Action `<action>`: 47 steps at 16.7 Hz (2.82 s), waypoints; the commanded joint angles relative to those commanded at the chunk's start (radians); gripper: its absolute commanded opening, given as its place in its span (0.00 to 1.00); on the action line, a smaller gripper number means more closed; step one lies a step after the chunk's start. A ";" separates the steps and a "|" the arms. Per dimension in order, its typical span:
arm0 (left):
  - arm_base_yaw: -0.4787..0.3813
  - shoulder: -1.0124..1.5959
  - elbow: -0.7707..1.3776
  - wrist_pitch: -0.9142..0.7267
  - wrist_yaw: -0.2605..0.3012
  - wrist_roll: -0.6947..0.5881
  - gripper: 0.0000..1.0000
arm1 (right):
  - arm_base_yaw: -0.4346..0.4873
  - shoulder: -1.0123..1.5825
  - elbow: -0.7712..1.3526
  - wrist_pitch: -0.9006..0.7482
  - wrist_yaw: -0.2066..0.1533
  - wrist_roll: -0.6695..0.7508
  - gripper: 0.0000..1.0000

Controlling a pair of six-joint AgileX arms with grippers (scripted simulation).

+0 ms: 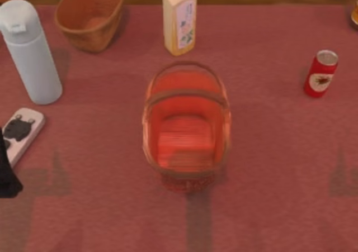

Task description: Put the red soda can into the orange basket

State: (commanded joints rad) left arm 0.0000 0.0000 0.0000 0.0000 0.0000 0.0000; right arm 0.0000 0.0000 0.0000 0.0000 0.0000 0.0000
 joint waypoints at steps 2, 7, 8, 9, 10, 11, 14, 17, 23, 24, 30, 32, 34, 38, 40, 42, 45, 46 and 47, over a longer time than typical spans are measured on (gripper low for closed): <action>0.000 0.000 0.000 0.000 0.000 0.000 1.00 | 0.000 0.000 0.000 0.000 0.000 0.000 1.00; 0.000 0.000 0.000 0.000 0.000 0.000 1.00 | 0.009 0.149 0.139 -0.098 -0.003 -0.026 1.00; 0.000 0.000 0.000 0.000 0.000 0.000 1.00 | 0.011 0.209 0.193 -0.138 -0.002 -0.037 1.00; 0.000 0.000 0.000 0.000 0.000 0.000 1.00 | 0.013 0.277 0.254 -0.183 -0.002 -0.050 1.00; 0.000 0.000 0.000 0.000 0.000 0.000 1.00 | 0.015 0.353 0.322 -0.234 0.000 -0.064 1.00; 0.000 0.000 0.000 0.000 0.000 0.000 1.00 | 0.017 0.436 0.397 -0.291 0.001 -0.081 1.00; 0.000 0.000 0.000 0.000 0.000 0.000 1.00 | 0.025 0.714 0.653 -0.482 0.006 -0.140 1.00; 0.000 0.000 0.000 0.000 0.000 0.000 1.00 | 0.037 1.024 0.945 -0.692 0.010 -0.211 1.00; 0.000 0.000 0.000 0.000 0.000 0.000 1.00 | 0.067 1.671 1.581 -1.103 0.014 -0.368 1.00; 0.000 0.000 0.000 0.000 0.000 0.000 1.00 | 0.072 1.773 1.687 -1.164 0.015 -0.393 1.00; 0.000 0.000 0.000 0.000 0.000 0.000 1.00 | 0.102 2.289 2.259 -1.454 0.014 -0.531 1.00; 0.000 0.000 0.000 0.000 0.000 0.000 1.00 | 0.110 2.416 2.409 -1.517 0.012 -0.565 1.00; 0.000 0.000 0.000 0.000 0.000 0.000 1.00 | 0.117 2.514 2.527 -1.561 0.010 -0.592 1.00; 0.000 0.000 0.000 0.000 0.000 0.000 1.00 | 0.124 2.617 2.649 -1.603 0.008 -0.618 1.00; 0.000 0.000 0.000 0.000 0.000 0.000 1.00 | 0.124 2.621 2.654 -1.604 0.008 -0.619 1.00; 0.000 0.000 0.000 0.000 0.000 0.000 1.00 | 0.124 2.621 2.654 -1.604 0.008 -0.619 1.00; 0.000 0.000 0.000 0.000 0.000 0.000 1.00 | 0.121 2.615 2.635 -1.587 0.008 -0.620 1.00; 0.000 0.000 0.000 0.000 0.000 0.000 1.00 | 0.122 2.609 2.611 -1.565 0.008 -0.621 1.00; 0.000 0.000 0.000 0.000 0.000 0.000 1.00 | 0.123 2.601 2.577 -1.537 0.008 -0.621 1.00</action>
State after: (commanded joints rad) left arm 0.0000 0.0000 0.0000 0.0000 0.0000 0.0000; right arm 0.1231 2.6012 2.5767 -1.5366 0.0078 -0.6209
